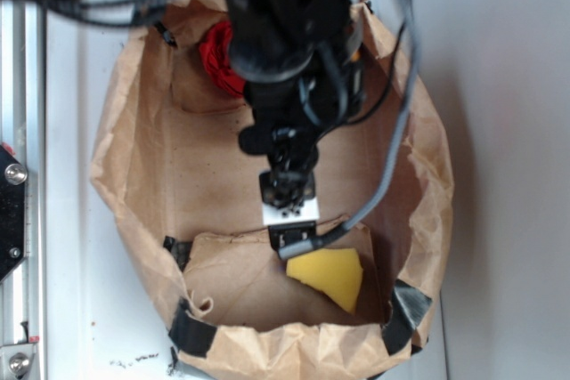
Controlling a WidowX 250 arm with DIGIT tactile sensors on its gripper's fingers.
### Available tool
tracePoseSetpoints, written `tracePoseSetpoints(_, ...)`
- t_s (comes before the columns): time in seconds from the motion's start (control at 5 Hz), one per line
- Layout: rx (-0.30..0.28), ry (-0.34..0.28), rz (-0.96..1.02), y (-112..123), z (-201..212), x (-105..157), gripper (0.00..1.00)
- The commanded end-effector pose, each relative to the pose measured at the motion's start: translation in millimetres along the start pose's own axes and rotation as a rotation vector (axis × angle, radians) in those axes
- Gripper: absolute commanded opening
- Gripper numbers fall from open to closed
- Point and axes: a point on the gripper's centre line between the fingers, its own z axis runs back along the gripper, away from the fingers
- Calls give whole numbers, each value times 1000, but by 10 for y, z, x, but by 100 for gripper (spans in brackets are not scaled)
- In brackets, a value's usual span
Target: Grab the green sponge.
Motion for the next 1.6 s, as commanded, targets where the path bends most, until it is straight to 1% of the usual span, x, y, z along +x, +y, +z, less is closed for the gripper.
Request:
tracePoseSetpoints(0.0,7,-155,-77,-157,445,33,100)
tracePoseSetpoints(0.2,44,-221,-109,-175,422,-67,100)
tracePoseSetpoints(0.4,64,-249,-129,-186,391,-115,100)
tracePoseSetpoints(0.6,62,-257,-136,-172,347,-130,100)
tracePoseSetpoints(1.0,114,-288,-147,-130,47,-147,100)
tracePoseSetpoints(1.2,124,-302,-180,-158,-95,-235,100)
tracePoseSetpoints(1.4,92,-278,-217,-244,-223,-317,100)
